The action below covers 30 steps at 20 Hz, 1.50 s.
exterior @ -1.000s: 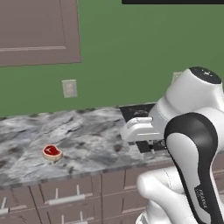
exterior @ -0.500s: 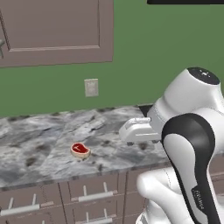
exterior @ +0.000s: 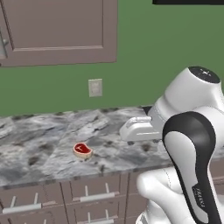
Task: Place both pans onto different burners. Then place the bell pepper and the steak on different pans.
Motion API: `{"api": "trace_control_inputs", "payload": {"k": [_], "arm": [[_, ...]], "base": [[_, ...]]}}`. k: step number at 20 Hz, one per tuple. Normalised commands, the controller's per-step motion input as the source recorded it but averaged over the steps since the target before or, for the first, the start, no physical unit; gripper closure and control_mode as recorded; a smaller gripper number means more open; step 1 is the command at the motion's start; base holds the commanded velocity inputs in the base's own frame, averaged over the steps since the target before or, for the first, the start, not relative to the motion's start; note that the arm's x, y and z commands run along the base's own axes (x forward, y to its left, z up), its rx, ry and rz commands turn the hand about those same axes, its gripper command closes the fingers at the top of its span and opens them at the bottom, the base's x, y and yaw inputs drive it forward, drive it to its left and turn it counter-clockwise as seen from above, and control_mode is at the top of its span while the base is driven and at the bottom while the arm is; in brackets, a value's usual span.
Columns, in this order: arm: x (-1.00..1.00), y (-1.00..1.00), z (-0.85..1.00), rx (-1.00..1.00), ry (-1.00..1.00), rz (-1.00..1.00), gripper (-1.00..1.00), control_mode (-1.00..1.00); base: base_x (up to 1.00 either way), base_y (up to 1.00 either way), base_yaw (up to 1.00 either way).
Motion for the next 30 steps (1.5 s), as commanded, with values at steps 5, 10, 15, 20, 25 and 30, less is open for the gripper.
{"api": "trace_control_inputs", "payload": {"k": [5,10,15,20,25,30], "arm": [[0.00,0.00,0.00,0.00,0.00,0.00,-1.00,1.00],[0.00,0.00,0.00,0.00,0.00,0.00,-1.00,1.00],[-0.01,0.07,0.00,0.00,0.00,0.01,-1.00,-1.00],[0.00,-0.05,-0.13,0.00,-0.04,0.01,-1.00,-1.00],[0.03,-0.03,-0.21,-0.01,-0.08,0.10,-1.00,-1.00],[0.04,-0.12,-0.03,-0.02,-0.09,0.17,-1.00,-1.00]], "base": [[0.00,0.33,0.05],[0.00,0.22,0.03],[0.00,0.05,0.01],[0.00,0.00,0.00],[0.00,0.00,0.00],[0.00,0.00,0.00]]}}
